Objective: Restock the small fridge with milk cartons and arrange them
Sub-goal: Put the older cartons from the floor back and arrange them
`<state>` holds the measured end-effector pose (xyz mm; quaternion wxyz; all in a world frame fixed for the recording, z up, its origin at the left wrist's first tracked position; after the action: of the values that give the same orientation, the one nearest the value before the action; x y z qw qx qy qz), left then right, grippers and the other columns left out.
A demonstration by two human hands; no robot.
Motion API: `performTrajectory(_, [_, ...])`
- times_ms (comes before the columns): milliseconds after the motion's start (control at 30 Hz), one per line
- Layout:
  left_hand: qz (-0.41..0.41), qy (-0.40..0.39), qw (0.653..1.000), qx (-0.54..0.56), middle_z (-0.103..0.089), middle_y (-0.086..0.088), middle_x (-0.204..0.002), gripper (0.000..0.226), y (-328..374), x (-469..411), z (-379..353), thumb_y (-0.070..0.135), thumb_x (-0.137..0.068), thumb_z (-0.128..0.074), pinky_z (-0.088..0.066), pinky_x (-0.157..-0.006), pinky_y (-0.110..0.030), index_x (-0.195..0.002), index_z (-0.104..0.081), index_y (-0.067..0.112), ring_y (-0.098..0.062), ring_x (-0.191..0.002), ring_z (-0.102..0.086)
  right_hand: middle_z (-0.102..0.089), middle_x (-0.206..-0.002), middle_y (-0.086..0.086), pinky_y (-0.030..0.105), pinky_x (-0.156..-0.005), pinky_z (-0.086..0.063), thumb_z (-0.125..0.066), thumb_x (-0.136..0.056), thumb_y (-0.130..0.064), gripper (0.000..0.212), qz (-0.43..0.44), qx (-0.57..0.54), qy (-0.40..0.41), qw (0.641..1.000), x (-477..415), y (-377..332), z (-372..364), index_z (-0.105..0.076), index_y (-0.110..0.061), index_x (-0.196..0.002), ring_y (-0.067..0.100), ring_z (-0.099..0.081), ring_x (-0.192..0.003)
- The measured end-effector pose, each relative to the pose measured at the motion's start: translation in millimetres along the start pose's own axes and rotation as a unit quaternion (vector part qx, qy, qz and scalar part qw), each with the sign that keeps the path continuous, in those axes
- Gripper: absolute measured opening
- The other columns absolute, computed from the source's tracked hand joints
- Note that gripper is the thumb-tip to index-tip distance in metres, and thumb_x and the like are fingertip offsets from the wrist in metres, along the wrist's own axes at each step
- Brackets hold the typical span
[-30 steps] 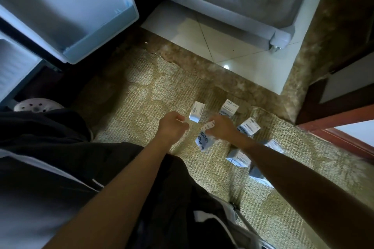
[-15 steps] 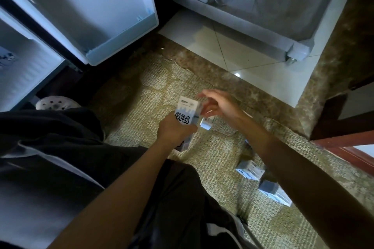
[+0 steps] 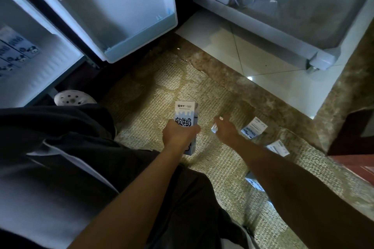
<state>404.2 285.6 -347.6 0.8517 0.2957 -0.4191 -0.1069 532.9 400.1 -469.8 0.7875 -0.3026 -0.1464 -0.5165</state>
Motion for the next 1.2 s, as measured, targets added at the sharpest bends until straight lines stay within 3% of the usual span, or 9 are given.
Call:
performTrajectory(167, [-0.034,0.046,0.998,0.038,-0.058,-0.006,-0.1,0.045,15.2,10.4,16.2,0.016,-0.073,-0.072,-0.049,-0.074,-0.033,-0.112,-0.051,0.009,-0.025,-0.087,-0.058,-0.054,-0.122,0.021,0.036,-0.085,-0.047,-0.062,-0.087,-0.027,0.05,0.013,-0.045,0.037,0.998,6.6,-32.0,28.4,-0.04,-0.01,-0.129,0.033,-0.056,-0.109])
performTrajectory(300, [-0.096,0.097,0.989,0.056,-0.052,-0.003,-0.1,0.05,54.7,20.5,50.9,0.015,-0.075,-0.071,-0.046,-0.07,-0.029,-0.118,-0.047,0.009,-0.019,-0.088,-0.052,-0.062,-0.108,0.019,0.04,-0.079,-0.051,-0.063,-0.086,-0.028,0.038,0.075,-0.095,0.072,0.99,16.1,-83.6,75.7,-0.048,-0.004,-0.113,0.033,-0.061,-0.097])
performTrajectory(433, [-0.148,0.154,0.973,0.091,-0.058,-0.01,-0.113,0.052,92.9,22.5,110.5,0.013,-0.075,-0.071,-0.049,-0.077,-0.03,-0.12,-0.046,0.007,-0.024,-0.103,-0.058,-0.068,-0.095,0.011,0.045,-0.071,-0.056,-0.067,-0.081,-0.032,0.03,0.139,-0.13,0.14,0.972,22.9,-153.0,133.5,-0.052,-0.014,-0.1,0.029,-0.065,-0.084])
performTrajectory(600, [-0.185,0.239,0.948,0.098,-0.06,-0.011,-0.117,0.053,120.4,28.6,198.9,0.015,-0.072,-0.07,-0.049,-0.085,-0.032,-0.119,-0.047,0.008,-0.028,-0.108,-0.057,-0.064,-0.096,0.005,0.032,-0.063,-0.048,-0.066,-0.078,-0.04,0.033,0.217,-0.128,0.217,0.943,48.2,-241.2,200.3,-0.054,-0.016,-0.098,0.023,-0.06,-0.087])
performTrajectory(733, [-0.22,0.289,0.925,0.116,-0.057,-0.005,-0.099,0.043,131.3,37.5,268.4,0.01,-0.072,-0.068,-0.044,-0.071,-0.027,-0.111,-0.048,0.007,-0.021,-0.089,-0.055,-0.062,-0.105,0.012,0.032,-0.075,-0.043,-0.064,-0.08,-0.037,0.034,0.278,-0.116,0.241,0.923,72.9,-313.9,235.2,-0.056,-0.015,-0.106,0.032,-0.059,-0.098])
performTrajectory(933, [-0.247,0.343,0.899,0.112,-0.05,0.004,-0.08,0.036,124.1,41.2,360.7,0.004,-0.072,-0.067,-0.044,-0.061,-0.025,-0.095,-0.041,0.014,-0.018,-0.078,-0.051,-0.062,-0.107,0.004,0.025,-0.071,-0.033,-0.065,-0.077,-0.031,0.033,0.355,-0.151,0.266,0.883,105.4,-413.3,249.3,-0.057,-0.016,-0.105,0.025,-0.057,-0.096])
performTrajectory(1067, [-0.239,0.389,0.884,0.105,-0.048,0.011,-0.072,0.031,102.3,38.1,415.8,0.006,-0.071,-0.069,-0.038,-0.052,-0.017,-0.092,-0.048,0.01,-0.01,-0.068,-0.05,-0.06,-0.094,0.002,0.026,-0.057,-0.031,-0.066,-0.076,-0.026,0.034,0.397,-0.172,0.25,0.866,116.2,-469.4,242.2,-0.051,-0.013,-0.104,0.018,-0.048,-0.078])
performTrajectory(1200, [-0.224,0.419,0.875,0.092,-0.049,0.009,-0.071,0.036,80.3,30.7,460.6,0.003,-0.07,-0.067,-0.038,-0.054,-0.017,-0.085,-0.04,0.022,-0.005,-0.065,-0.048,-0.059,-0.093,-0.001,0.012,-0.047,-0.032,-0.068,-0.075,-0.025,0.032,0.441,-0.184,0.243,0.844,117.9,-519.1,229.0,-0.049,-0.015,-0.099,0.014,-0.052,-0.075])
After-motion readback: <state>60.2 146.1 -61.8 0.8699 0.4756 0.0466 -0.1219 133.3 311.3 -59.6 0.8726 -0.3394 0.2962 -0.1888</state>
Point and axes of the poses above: each hand's wrist, its own x-axis away from the middle knuckle, its own z-axis out of the back of the hand, y = z × x, the point moved 7 cm from there along -x, towards the middle knuckle
